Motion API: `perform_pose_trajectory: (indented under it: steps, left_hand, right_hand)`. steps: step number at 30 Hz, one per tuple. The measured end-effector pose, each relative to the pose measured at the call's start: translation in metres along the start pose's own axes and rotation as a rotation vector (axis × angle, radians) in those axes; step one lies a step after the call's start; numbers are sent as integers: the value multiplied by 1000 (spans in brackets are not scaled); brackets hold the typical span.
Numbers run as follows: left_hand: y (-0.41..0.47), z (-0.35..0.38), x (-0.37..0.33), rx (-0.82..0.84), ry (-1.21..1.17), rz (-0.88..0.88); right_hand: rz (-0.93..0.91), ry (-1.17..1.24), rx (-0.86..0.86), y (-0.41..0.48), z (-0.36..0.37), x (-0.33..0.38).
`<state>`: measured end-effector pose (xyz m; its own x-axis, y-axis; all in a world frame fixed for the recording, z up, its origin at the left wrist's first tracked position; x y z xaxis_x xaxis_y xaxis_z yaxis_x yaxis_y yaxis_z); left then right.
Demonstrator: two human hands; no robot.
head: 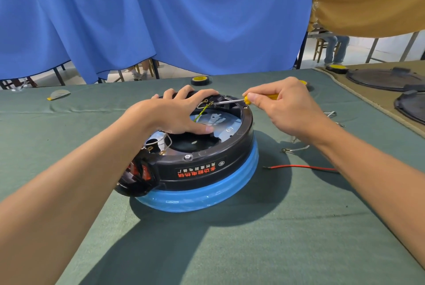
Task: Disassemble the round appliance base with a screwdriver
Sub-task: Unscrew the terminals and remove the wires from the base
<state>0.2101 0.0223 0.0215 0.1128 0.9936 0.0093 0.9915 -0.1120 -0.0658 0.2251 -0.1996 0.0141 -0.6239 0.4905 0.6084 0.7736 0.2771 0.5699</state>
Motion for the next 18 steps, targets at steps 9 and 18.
perform_pose_trajectory:
  steps: [9,18]
  left_hand:
    - [0,1,2,-16,-7,12]
    - [-1,1,1,-20,-3,11]
  right_hand:
    - [-205,-150,-148,-14,7,10]
    - [-71,-60,-75,-10,1,4]
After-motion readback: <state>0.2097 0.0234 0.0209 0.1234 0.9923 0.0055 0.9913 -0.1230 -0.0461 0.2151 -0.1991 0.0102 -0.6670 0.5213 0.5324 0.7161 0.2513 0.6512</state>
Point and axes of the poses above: each hand's wrist, its own y-axis towards the middle knuckle, its own z-axis out of the palm, x = y × z, the point moved 2 cm from there along y, towards the middle knuckle
